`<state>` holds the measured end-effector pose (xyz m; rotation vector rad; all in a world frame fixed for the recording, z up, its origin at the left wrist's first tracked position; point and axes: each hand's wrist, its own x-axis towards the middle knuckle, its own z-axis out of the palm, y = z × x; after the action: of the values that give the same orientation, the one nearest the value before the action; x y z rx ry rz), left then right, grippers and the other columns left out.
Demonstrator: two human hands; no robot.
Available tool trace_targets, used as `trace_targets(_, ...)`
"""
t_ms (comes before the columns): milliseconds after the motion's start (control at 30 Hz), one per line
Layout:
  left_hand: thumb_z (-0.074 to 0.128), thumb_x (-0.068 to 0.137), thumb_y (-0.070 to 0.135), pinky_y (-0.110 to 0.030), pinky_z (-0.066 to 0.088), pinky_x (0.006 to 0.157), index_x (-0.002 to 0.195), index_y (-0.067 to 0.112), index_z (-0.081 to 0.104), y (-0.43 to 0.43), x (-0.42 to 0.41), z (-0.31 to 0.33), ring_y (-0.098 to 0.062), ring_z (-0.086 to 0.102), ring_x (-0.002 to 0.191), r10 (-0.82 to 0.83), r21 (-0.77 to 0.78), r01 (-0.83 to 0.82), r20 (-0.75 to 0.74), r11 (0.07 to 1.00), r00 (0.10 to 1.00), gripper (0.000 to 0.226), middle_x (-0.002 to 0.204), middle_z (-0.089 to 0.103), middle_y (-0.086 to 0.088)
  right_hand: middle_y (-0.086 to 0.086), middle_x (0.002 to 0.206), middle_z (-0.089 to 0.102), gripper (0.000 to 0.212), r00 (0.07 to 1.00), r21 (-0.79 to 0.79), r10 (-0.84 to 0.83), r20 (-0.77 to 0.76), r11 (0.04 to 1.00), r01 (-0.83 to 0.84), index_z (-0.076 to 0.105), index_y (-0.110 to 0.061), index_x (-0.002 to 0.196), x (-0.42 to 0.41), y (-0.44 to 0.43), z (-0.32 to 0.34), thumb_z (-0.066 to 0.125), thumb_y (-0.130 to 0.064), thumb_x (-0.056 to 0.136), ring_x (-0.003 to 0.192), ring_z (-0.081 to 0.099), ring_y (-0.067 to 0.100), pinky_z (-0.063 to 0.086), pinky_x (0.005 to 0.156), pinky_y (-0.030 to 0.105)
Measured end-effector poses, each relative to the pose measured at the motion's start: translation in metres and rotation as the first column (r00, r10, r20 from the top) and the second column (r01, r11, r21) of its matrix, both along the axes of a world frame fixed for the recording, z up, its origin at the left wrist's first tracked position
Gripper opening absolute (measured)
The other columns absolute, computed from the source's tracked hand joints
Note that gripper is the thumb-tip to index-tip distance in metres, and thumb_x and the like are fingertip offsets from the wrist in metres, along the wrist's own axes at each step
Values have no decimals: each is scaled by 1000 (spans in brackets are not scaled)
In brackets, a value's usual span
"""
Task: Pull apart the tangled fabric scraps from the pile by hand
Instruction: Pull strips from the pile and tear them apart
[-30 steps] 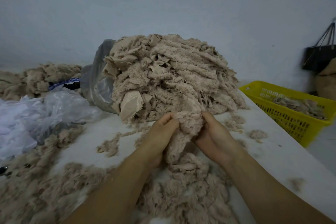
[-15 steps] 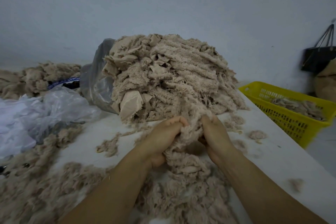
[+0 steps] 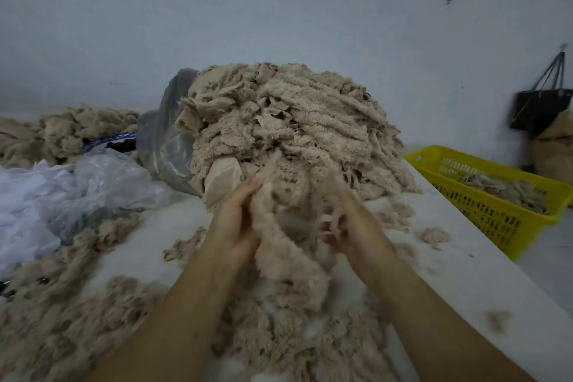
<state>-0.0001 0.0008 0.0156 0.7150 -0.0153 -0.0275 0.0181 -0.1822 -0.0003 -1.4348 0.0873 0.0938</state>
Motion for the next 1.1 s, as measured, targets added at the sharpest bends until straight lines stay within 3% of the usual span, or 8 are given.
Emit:
trace_targets(67, 59, 87, 7, -28, 59, 79, 116, 5, 65, -5, 2, -3, -15, 70, 81, -15, -9, 15, 26, 1000, 1000, 29, 98, 71, -10, -13, 113, 67, 60, 963, -184, 256, 83, 954, -238, 62, -40, 114, -11, 13, -3, 51, -84, 76, 108, 64, 14, 50, 98, 39)
trace_targets(167, 53, 92, 0, -25, 56, 82, 120, 6, 61, -5, 6, 0, -15, 68, 91, 78, -109, -78, 4, 991, 997, 30, 105, 68, -9, -28, 113, 68, 48, 811, -347, 562, 159, 801, -487, 63, -46, 113, -24, 18, -4, 60, -77, 76, 108, 61, -9, 47, 87, 11)
trace_targets(300, 44, 99, -2, -23, 58, 71, 105, 4, 64, 5, 12, 3, -16, 71, 84, 209, -191, -213, -43, 958, 977, 22, 96, 72, -10, -13, 97, 66, 9, 850, -624, 480, 217, 738, -258, 63, -28, 101, -11, 12, -14, 58, -34, 97, 86, 59, -10, 49, 79, 25)
trace_targets(400, 44, 102, 5, -28, 59, 70, 101, 0, 67, 9, 11, 6, -22, 73, 88, 216, -192, -215, -15, 958, 976, 23, 100, 74, -16, 6, 113, 70, 30, 980, -151, 150, 133, 980, -129, 70, -19, 107, -2, -1, -2, 61, -41, 87, 97, 65, 18, 52, 94, 46)
trace_targets(567, 52, 101, 8, -32, 61, 64, 109, 8, 62, -3, 8, 2, -21, 75, 82, 220, 96, -219, 9, 971, 976, 14, 96, 76, -10, 5, 69, 55, 26, 986, 310, 147, 80, 936, -164, 72, -24, 71, 3, -17, 2, 63, -37, 92, 48, 43, 15, 42, 47, 29)
trace_targets(667, 57, 99, 15, -29, 57, 56, 96, 15, 61, -7, 1, 0, -15, 70, 69, 254, 343, -266, 80, 901, 964, 5, 83, 72, -4, 3, 77, 56, 27, 988, 213, 139, 65, 966, -150, 68, -26, 77, 0, -15, 5, 60, -47, 90, 54, 47, 15, 42, 51, 31)
trace_targets(833, 66, 93, 18, -21, 56, 62, 91, 20, 63, -22, -7, -4, -7, 69, 72, 153, 567, -258, 227, 782, 962, 4, 76, 71, 7, -23, 118, 66, 75, 938, -285, 218, 270, 948, -138, 68, -45, 114, -16, 4, 5, 42, -95, 65, 114, 58, 0, 46, 91, 24)
trace_targets(1100, 68, 92, 30, -37, 51, 75, 84, 16, 63, -36, -11, -6, -19, 60, 79, -124, 818, -63, 162, 572, 979, 17, 84, 67, -4, -10, 100, 75, 39, 969, -51, 1, 246, 999, 12, 79, -38, 86, -11, 4, 6, 44, -50, 100, 98, 68, 5, 54, 84, 26)
